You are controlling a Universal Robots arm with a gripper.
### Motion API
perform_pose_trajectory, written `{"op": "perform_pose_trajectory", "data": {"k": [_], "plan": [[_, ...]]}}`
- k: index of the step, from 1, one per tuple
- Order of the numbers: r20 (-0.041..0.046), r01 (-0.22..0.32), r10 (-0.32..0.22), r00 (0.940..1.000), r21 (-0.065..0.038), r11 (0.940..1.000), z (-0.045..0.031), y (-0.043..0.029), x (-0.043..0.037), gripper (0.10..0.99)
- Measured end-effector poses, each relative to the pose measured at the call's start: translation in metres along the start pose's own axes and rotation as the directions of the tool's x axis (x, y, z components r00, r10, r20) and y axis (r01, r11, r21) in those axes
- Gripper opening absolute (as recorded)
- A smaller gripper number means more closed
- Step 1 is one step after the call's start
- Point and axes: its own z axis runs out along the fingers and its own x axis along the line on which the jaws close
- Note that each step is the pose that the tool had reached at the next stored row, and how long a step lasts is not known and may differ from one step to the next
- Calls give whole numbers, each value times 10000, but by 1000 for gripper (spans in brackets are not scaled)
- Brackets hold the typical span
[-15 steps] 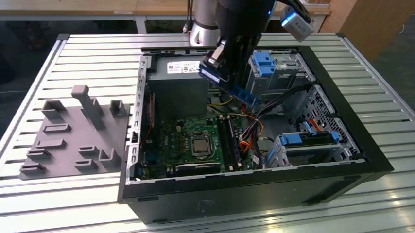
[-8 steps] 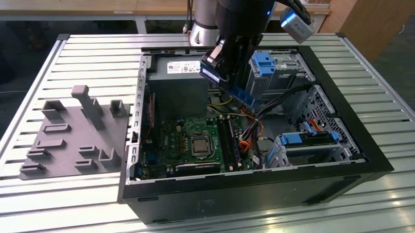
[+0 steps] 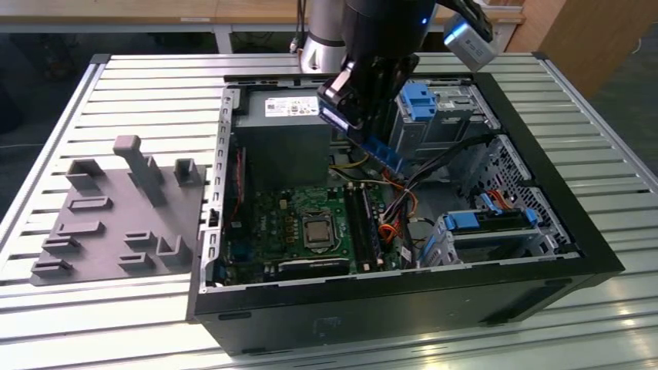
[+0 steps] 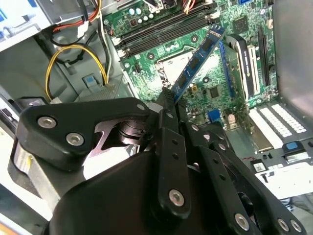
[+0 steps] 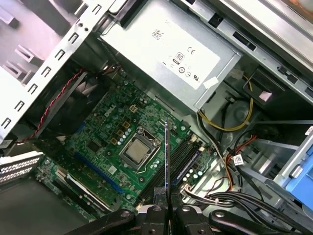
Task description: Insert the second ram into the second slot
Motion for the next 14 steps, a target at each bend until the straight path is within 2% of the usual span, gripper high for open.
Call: {"op": "perform_pose_trajectory", "data": {"k": [6,14], "plan": [[11,-817,817,9967,-2,9967,4,0,0,137],[31,-1932,1932,9811,-13,9812,10,0,-1,137]]}}
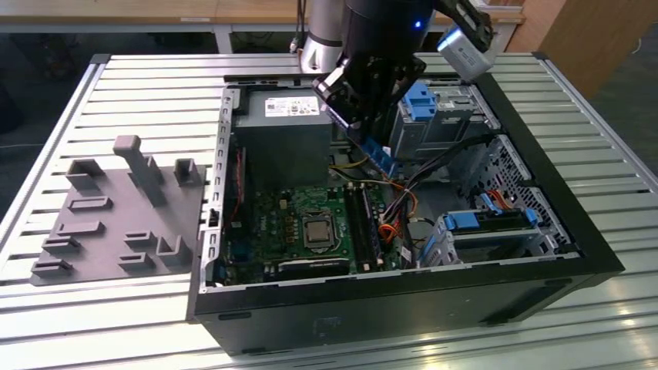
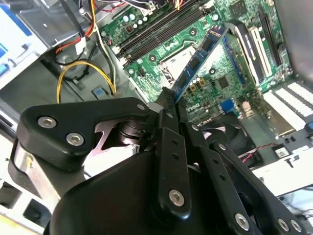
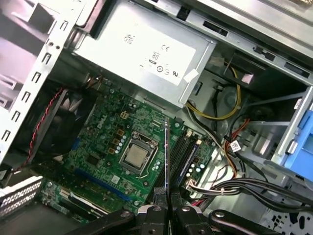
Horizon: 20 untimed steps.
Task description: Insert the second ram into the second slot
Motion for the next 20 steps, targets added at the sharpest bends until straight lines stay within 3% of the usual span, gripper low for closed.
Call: {"op": "perform_pose_trajectory", "data": {"k": [9,14,20], "plan": [[2,-1113,1113,9938,36,9938,7,0,0,137],[-5,-1679,1679,9858,79,9858,8,0,0,137],[-14,-2381,2382,9712,147,9711,11,0,0,137]]}}
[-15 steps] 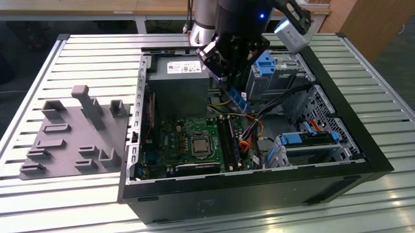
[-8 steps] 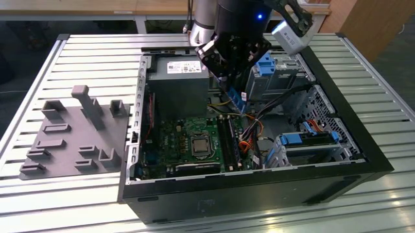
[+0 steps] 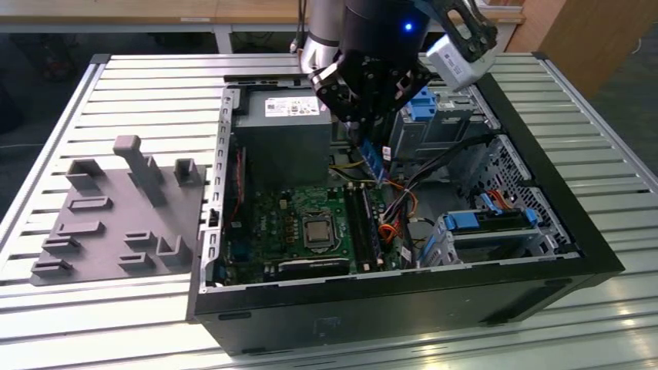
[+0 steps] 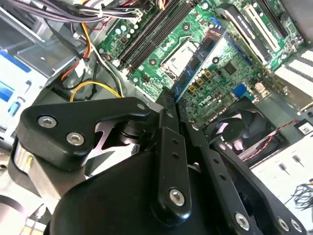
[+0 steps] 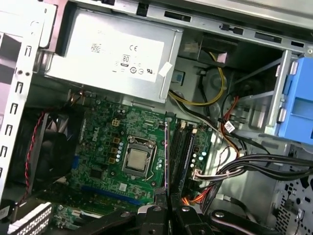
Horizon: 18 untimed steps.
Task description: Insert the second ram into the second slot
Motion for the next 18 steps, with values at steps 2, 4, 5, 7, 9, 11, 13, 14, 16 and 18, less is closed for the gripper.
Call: {"op": "perform_pose_trajectory", "data": {"k": [2,4,5,7,9,11,13,14,16,18], "plan": [[-5,-243,243,9997,26,9997,1,0,0,137],[-10,-465,465,9989,48,9989,2,0,0,137],[-12,-573,574,9984,58,9983,3,0,0,137],[-17,-891,891,9960,87,9960,4,0,0,137],[-19,-1108,1108,9938,106,9938,5,0,0,137],[-21,-1324,1324,9912,126,9911,6,0,0,137],[-23,-1545,1545,9880,146,9879,7,0,0,137],[-24,-1656,1657,9862,156,9861,7,0,0,137],[-25,-1883,1883,9821,179,9820,8,0,0,137],[-25,-2098,2099,9777,204,9775,9,0,0,137]]}}
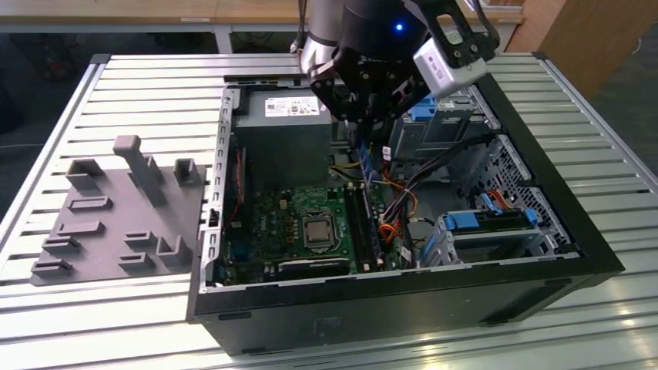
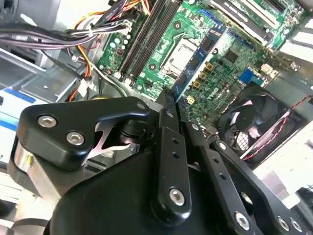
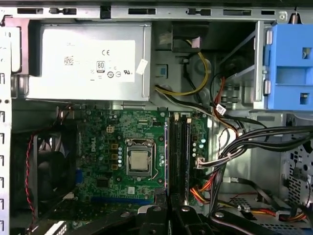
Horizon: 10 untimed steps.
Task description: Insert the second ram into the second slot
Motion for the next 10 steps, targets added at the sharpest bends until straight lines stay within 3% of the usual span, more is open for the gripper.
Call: {"op": "perform_pose_trajectory", "data": {"k": [10], "plan": [[-23,-1149,1150,9934,69,9933,7,0,0,137]]}}
